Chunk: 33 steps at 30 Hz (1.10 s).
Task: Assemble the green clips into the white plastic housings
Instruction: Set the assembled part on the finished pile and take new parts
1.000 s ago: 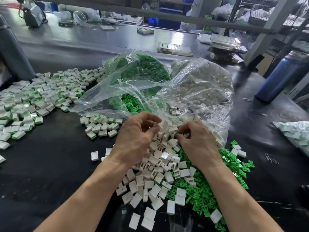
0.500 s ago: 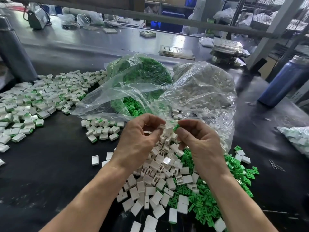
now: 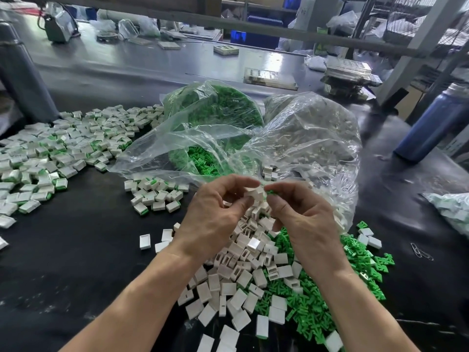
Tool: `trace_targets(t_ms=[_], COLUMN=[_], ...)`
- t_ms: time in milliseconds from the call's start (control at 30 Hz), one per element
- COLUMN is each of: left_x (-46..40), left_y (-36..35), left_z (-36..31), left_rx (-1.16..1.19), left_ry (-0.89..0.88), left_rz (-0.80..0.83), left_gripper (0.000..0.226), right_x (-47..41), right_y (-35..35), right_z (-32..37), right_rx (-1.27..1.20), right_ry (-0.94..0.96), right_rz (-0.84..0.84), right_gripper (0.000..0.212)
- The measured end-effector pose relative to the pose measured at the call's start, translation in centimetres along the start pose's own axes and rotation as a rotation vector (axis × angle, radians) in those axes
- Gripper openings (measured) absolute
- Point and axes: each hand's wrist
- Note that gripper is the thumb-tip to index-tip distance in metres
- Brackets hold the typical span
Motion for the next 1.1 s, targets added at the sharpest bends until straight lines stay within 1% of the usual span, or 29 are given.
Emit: trace_targets(t_ms=[200, 400, 567, 833, 900, 1000, 1100], left_x=[0.0, 0.08, 0.22, 0.24, 0.24, 0.28, 0.42], left_y=[-0.27, -0.21, -0.03, 0.08, 0.02, -0.11, -0.24], left_z=[-0.12, -0.3, -0.32, -0.27, -0.4, -0.61, -0.66], left_rx=[-0.002, 0.005, 0.0, 0.004, 0.041, 0.101, 0.146], left_ry=[0.004, 0.007, -0.002, 0.0, 0.01, 0.017, 0.029], left_rz=[-0.001, 0.008, 0.012, 0.027, 0.038, 0.042, 0.047], left_gripper=[0.015, 0.014, 0.016, 0.016, 0.014, 0.011, 0.011], right_x=[0.08, -0.04, 0.09, -0.1, -0.04, -0.06, -0.07], right_y=[-0.41, -0.4, -0.39, -0.02, -0.13, -0.3, -0.24], right_z=[0.24, -0.09, 0.09, 0.29, 0.26, 0.23, 0.02], right_rx=[0.015, 0.002, 0.066, 0.136, 0.064, -0.106, -0.123], right_ry=[0.039, 0.014, 0.092, 0.147, 0.111, -0.027, -0.08], right_rz=[-0.016, -0.032, -0.021, -0.015, -0.035, -0.062, -0.03], right_gripper=[0.026, 0.017, 0.022, 0.022, 0.023, 0.017, 0.019])
Point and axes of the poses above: each hand's wrist, its own x-axis away from the middle knuckle, its own y-axis out of the back of the hand, z = x × y, and after that the axes turned 15 degrees about -z, right-handed
